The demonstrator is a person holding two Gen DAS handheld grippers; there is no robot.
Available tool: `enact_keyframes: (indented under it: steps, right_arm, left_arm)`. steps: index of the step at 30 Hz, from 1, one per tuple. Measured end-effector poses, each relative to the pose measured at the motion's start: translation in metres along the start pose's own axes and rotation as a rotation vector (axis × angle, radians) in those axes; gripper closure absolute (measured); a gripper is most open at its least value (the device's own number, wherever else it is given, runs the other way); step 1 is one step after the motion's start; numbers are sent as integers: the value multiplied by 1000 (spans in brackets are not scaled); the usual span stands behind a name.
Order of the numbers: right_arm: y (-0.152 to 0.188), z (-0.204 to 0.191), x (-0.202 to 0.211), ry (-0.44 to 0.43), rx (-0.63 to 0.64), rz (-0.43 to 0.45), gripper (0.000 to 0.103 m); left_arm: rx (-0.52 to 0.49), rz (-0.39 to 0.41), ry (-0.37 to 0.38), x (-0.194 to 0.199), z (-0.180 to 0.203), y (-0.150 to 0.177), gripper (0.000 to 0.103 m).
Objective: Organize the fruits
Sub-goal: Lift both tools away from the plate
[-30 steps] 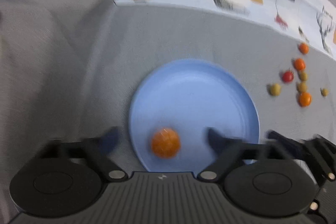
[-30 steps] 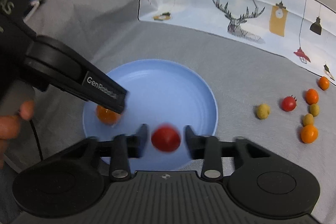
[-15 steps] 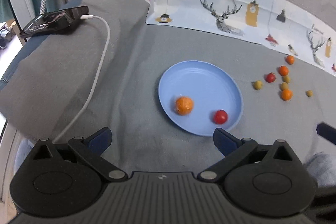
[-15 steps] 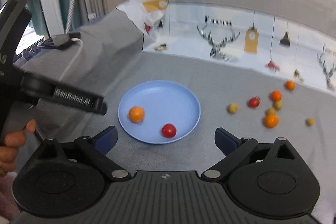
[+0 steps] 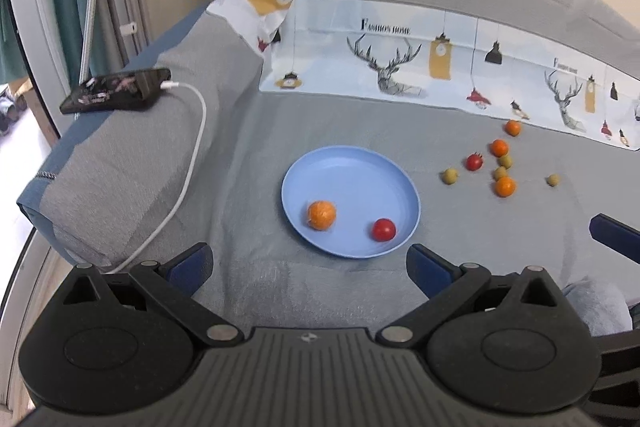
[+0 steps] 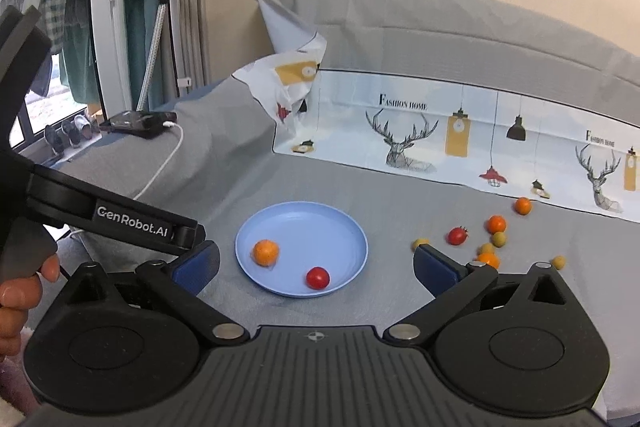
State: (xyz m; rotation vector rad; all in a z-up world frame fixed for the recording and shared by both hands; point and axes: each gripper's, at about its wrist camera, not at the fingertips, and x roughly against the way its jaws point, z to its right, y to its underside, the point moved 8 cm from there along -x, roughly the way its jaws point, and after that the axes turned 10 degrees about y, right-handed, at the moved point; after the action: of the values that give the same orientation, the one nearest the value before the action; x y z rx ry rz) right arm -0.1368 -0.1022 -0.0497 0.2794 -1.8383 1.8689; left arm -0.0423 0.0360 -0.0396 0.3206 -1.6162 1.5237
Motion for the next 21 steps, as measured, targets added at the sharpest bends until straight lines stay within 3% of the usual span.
enact_keyframes:
  steps: [9, 21]
  right_arm:
    - [-3, -1, 22, 35, 40, 64, 1]
    - [-1, -3, 12, 12, 24, 31, 1]
  left_arm:
    - [-12, 43, 14, 9, 6, -6, 0]
    - [6, 15, 1, 3, -2, -4, 0]
